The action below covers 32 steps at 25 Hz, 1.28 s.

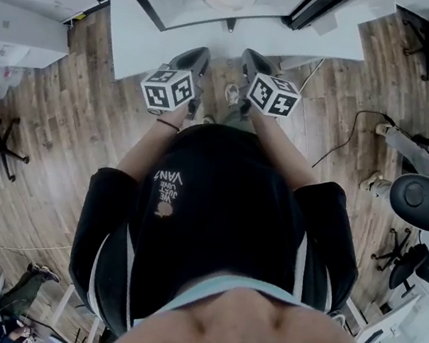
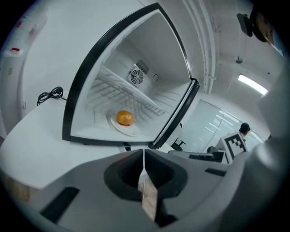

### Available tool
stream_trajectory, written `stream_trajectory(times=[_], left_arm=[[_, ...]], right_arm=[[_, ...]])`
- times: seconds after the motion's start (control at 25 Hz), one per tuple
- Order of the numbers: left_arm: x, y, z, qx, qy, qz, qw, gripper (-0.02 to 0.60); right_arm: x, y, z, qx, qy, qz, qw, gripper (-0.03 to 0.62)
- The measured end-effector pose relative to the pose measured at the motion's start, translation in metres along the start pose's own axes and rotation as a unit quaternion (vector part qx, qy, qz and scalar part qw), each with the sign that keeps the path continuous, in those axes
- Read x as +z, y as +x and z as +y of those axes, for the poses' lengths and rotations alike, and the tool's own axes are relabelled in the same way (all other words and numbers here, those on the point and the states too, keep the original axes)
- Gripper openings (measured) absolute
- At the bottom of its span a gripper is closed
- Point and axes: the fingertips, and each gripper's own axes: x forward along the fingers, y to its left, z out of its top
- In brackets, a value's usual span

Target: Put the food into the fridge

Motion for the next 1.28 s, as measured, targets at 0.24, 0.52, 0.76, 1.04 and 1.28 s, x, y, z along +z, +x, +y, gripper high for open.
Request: stream_trajectory(times=[0.24,0.52,0.76,1.04,1.28], left_arm=[[-0.006,-0.012,-0.004,0.004,0.012,-0.007,0.9999,0.021],[-0.016,-0.025,-0.005,-0.001,0.008,-0.009,0.9999,0.021],[-0.019,-0.035,-0.005,0.005,0.019,-0.022,0.9996,0.018],[-0.026,-0.043,-0.012,0.0,0.028,-0.024,0.9993,0.017],[-0.023,-0.044,-0.021,-0.005,0.036,-0.031,0.9989,0.017]], right_arm=[[-0.005,-0.011,0.008,0.001,-0.051,-0.007,0.999,0.015],[-0.005,-0.024,0.014,0.001,-0.085,-0.019,0.996,0.012],[-0.012,-0.036,0.017,-0.003,-0.104,-0.026,0.994,0.012],[-0.017,-0.045,0.02,-0.002,-0.107,-0.032,0.994,0.012],[-0.013,-0.049,0.019,-0.002,-0.104,-0.036,0.994,0.012]])
